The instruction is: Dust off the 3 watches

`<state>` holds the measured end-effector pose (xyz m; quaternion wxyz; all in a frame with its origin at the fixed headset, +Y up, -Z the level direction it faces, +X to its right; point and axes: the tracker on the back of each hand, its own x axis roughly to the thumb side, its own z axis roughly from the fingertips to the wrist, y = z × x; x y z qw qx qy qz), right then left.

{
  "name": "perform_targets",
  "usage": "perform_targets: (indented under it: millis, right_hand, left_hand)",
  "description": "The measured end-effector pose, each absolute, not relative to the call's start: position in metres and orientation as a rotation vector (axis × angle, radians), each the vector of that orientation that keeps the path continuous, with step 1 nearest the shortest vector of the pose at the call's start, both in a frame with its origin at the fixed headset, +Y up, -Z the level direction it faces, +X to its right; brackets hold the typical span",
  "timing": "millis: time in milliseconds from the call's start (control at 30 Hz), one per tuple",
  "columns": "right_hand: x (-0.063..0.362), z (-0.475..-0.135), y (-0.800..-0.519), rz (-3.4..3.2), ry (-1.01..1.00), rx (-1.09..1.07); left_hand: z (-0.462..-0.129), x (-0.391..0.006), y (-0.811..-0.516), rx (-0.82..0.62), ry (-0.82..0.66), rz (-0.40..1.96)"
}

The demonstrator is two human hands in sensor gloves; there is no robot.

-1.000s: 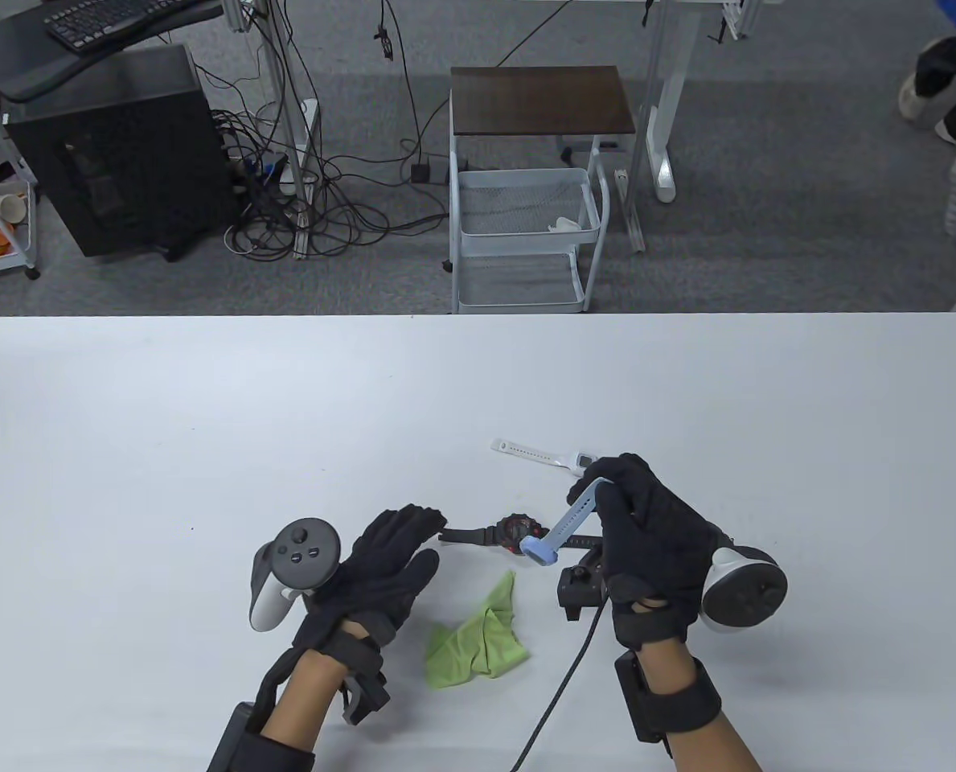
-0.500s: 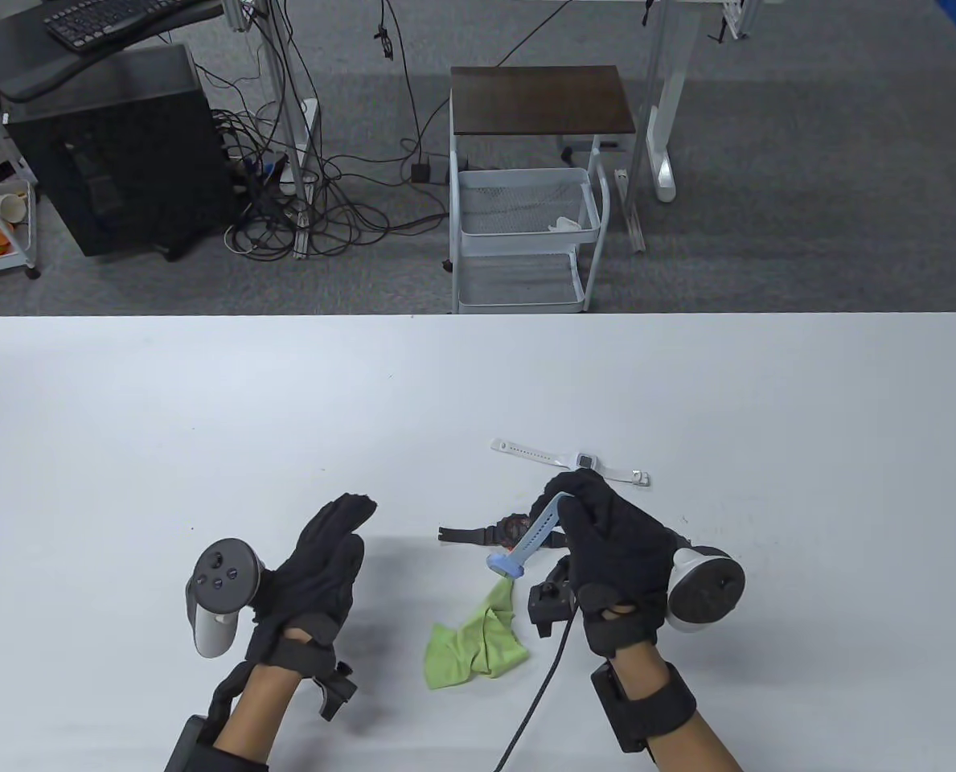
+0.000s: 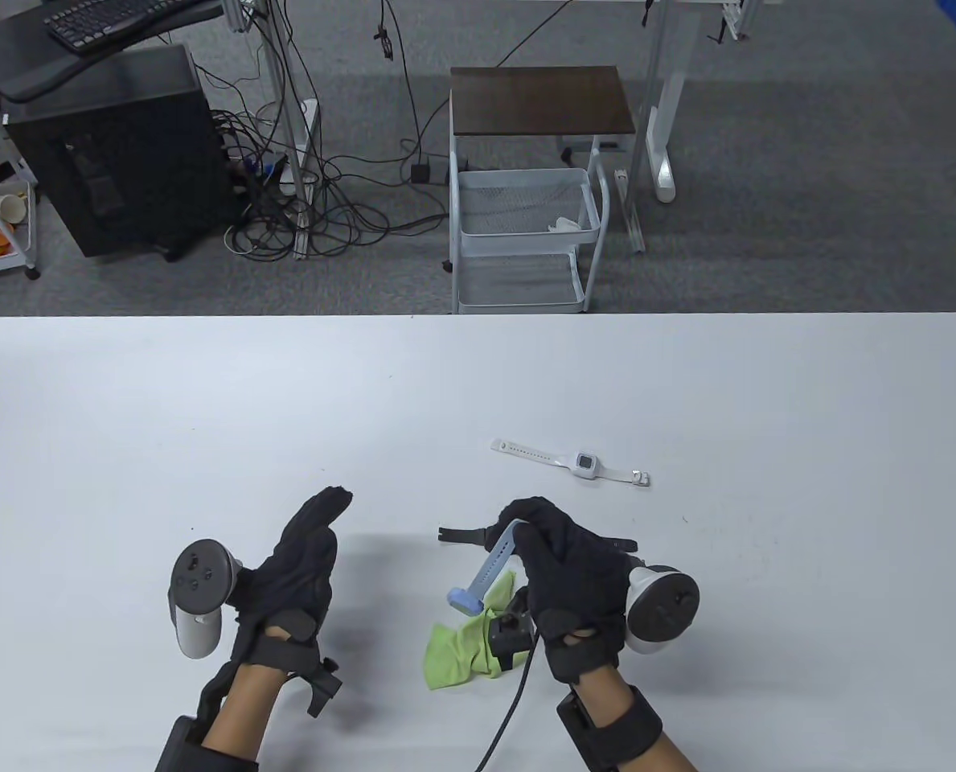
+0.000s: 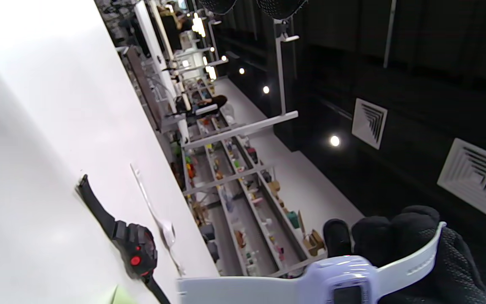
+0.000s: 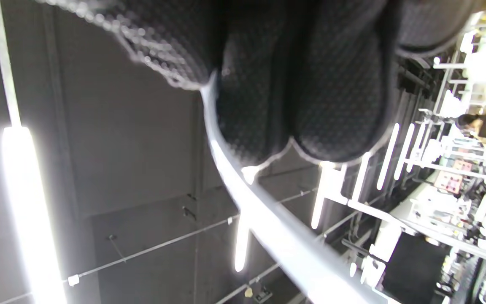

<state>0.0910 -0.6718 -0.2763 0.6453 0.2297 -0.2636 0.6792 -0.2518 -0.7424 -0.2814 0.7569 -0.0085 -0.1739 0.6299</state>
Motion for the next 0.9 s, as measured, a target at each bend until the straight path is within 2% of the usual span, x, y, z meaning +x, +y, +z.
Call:
perform_targets:
  millis: [200, 300, 533, 667, 900]
  right_hand:
    - [0.052, -0.292, -0.683, 1.622, -0.446, 0.518]
    - [0.027, -0.306, -0.690, 1.616, -0.307, 0.486]
    - [-0.011, -0.358, -0.721, 1.576, 0.030, 0.235]
    - [-0.014, -0.388, -0.733, 1.639, 0.030, 0.128]
    - [-0.009, -0.435, -0.736, 1.866, -0.035, 0.062]
  left_hand:
    - [-0.280, -0.256, -0.739, 0.005, -0.393, 1.425]
    - [-0.279, -0.264, -0.733, 0.030, -0.392, 1.473]
    - [-0.280, -0.275, -0.735, 0.064, -0.358, 1.535]
    - [-0.281, -0.278, -0.737, 0.065, -0.342, 1.551]
    - [-0.281, -0.278, -0.737, 0.052, -0.345, 1.551]
